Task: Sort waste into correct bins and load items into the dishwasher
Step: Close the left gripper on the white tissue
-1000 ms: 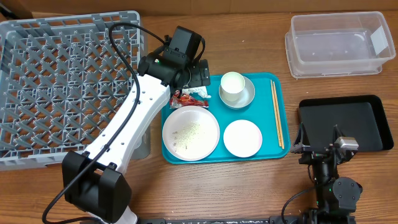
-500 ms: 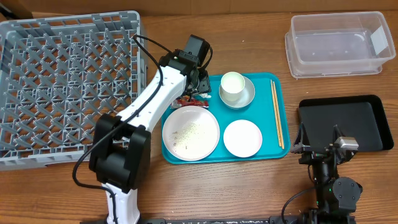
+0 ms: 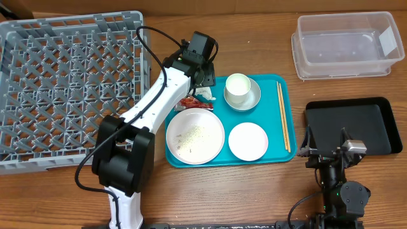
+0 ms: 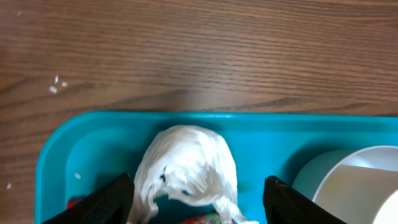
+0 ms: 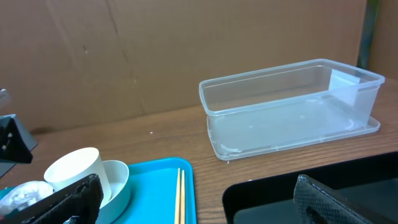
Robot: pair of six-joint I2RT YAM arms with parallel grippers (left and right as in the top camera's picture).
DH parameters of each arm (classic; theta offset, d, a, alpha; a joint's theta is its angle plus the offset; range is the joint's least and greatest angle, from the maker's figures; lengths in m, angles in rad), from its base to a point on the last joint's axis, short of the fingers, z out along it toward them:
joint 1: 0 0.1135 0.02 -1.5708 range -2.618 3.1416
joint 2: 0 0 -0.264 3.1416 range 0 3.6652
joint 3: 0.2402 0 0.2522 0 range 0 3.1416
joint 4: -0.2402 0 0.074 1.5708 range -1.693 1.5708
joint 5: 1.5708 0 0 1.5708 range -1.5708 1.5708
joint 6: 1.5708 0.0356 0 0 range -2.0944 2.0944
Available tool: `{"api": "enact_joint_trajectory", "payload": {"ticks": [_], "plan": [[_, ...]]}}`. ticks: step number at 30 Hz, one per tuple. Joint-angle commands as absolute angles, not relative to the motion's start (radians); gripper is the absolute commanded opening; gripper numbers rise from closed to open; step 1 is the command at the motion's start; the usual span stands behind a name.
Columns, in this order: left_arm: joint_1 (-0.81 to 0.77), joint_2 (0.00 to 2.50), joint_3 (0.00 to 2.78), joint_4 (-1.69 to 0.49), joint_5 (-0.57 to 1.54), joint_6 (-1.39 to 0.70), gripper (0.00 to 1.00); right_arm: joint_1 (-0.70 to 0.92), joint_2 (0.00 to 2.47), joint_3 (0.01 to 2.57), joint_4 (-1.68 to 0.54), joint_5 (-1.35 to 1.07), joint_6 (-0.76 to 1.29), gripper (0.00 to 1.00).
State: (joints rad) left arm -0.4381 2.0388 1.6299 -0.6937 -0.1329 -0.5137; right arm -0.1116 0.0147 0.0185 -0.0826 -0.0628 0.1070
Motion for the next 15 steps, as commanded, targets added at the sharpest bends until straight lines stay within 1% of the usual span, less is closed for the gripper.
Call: {"api": "enact_joint_trajectory", "payload": {"ticks": [1, 8, 10, 11, 13, 15], "plan": [[-0.439, 2.097, 1.645, -0.686, -0.152, -0.418, 0.7, -0.115, 0.003, 0.008, -0.08, -0.054, 0.104, 1.0], [-0.432, 2.156, 1.645, -0.686, -0.13, -0.388, 0.7, -0.115, 0.003, 0.008, -0.08, -0.054, 0.104, 1.0], [-0.432, 2.163, 1.645, -0.685, -0.13, -0.389, 0.64, -0.115, 0.003, 0.008, -0.08, -0.054, 0.104, 1.0], [-0.432, 2.164, 1.645, -0.686, -0.129, -0.389, 0.57, -0.115, 0.003, 0.008, -0.08, -0.054, 0.104, 1.0], [-0.432, 2.164, 1.645, -0.688, -0.122, -0.388, 0.46, -0.115, 0.003, 0.008, -0.08, -0.054, 0.104, 1.0], [-0.431, 2.164, 1.645, -0.691, -0.109, -0.389, 0.41, -0.115, 0.003, 0.008, -0.08, -0.054, 0.104, 1.0]]}}
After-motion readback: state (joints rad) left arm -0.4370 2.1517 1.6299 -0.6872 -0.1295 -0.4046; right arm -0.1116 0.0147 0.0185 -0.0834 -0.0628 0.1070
